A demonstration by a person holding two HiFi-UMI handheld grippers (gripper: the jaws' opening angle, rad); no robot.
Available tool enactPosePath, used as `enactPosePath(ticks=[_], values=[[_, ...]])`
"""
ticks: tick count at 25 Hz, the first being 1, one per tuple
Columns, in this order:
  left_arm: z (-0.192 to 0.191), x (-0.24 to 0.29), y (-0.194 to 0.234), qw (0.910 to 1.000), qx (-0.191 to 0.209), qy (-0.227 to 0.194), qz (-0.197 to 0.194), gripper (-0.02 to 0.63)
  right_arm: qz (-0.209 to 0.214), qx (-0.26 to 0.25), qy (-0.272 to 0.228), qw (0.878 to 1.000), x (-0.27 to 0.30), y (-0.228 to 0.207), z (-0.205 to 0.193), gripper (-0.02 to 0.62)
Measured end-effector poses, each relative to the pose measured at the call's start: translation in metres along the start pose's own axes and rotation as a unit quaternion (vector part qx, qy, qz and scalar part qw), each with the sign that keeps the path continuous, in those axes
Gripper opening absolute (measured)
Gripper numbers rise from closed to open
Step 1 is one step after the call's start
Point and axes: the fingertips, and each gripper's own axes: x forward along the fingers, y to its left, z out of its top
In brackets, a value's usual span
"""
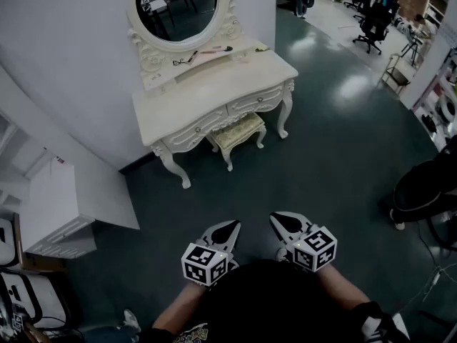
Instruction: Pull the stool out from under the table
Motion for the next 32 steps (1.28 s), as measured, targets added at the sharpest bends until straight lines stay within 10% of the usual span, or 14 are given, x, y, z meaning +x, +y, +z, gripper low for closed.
enactPosePath(ticks=[32], values=[[-0.008,0.008,-0.019,1.0000,0.004,0.007,-0.004,-0.002,0.011,-0.003,-0.014,1.000,-0.014,-0.007,-0.004,0.028]])
